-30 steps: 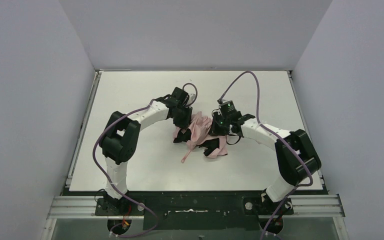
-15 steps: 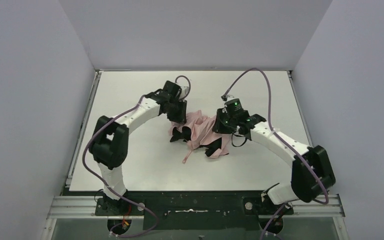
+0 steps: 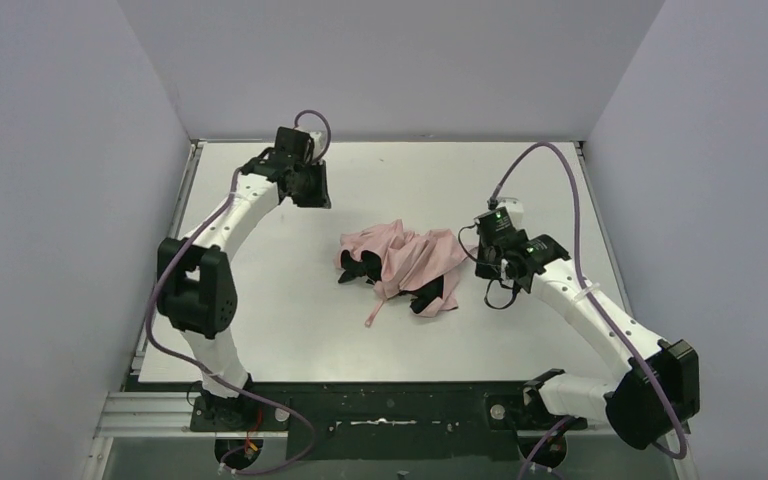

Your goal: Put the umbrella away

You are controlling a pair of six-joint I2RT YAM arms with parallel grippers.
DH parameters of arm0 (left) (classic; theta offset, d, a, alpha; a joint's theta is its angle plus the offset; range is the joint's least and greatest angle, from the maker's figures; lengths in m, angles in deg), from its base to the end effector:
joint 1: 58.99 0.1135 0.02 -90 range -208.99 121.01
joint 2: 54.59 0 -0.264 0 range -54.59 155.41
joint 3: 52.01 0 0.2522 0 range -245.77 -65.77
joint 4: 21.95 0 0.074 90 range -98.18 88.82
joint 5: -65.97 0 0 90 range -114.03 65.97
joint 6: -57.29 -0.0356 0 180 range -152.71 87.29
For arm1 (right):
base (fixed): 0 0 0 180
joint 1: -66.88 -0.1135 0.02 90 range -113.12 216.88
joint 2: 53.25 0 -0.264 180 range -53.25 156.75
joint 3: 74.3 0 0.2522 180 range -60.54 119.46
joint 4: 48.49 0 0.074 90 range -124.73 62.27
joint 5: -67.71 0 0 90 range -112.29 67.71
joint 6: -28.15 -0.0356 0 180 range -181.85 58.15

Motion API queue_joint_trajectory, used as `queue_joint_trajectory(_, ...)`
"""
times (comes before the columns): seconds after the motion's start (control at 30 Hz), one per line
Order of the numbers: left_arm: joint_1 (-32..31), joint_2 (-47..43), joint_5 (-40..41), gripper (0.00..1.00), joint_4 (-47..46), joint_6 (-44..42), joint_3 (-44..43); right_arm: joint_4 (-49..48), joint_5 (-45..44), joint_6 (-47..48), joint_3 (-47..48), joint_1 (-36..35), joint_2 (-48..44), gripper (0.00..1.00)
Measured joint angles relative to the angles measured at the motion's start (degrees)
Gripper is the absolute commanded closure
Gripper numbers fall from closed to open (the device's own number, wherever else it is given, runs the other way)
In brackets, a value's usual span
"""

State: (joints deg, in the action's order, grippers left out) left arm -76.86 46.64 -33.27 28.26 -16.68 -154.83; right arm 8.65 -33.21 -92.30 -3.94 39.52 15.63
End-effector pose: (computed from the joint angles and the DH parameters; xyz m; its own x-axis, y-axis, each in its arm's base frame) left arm 0.3748 -0.1269 0.2976 -0.7979 -0.0291 -0.6021 0.1910 0.9352 -0.2983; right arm 0.2149 0.1036 0.2763 -0.8128 0.1397 -0.5656 0.0644 0.9864 0.1510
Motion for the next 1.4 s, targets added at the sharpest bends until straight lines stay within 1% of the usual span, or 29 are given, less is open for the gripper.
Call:
queue_joint_trajectory(0.13, 0.3, 10.1, 2.4, 0.98, 2.3, 0.0, -3.2, 1.3, -1.8, -2.0, -3.0, 0.0, 2.0, 0.92)
queue_joint_trajectory(0.23, 0.3, 14.8, 3.1, 1.00, 4.2, 0.0, -3.5, 0.9, -1.7, -3.3, -6.0, 0.0, 4.0, 0.94)
queue_joint_trajectory(0.33, -0.1, 17.0, 3.3, 1.00, 6.1, 0.0, -3.7, 0.2, -0.7, -4.6, -8.2, -0.2, 5.8, 0.95)
queue_joint_trajectory(0.63, -4.1, 20.7, 3.7, 1.00, 8.9, -1.1, -7.8, -5.9, 4.1, -6.3, -10.5, -1.2, 12.6, 0.95)
queue_joint_trajectory(0.9, -6.8, 21.3, 3.7, 1.00, 9.4, -1.1, -4.8, -10.8, 7.8, -6.5, -10.5, -1.6, 17.8, 0.96)
queue_joint_trajectory(1.03, -8.0, 21.3, 3.7, 1.00, 9.3, -0.9, -3.5, -12.1, 8.6, -6.5, -8.7, -2.8, 20.2, 0.96)
queue_joint_trajectory(1.13, -10.2, 21.4, 2.8, 1.00, 8.9, -0.7, -3.4, -13.2, 9.1, -6.6, -6.6, -4.5, 22.4, 0.97)
queue_joint_trajectory(1.4, -16.9, 22.4, -1.4, 1.00, 6.9, -2.0, -4.3, -24.4, 11.9, -11.6, -5.6, -8.6, 25.6, 1.00)
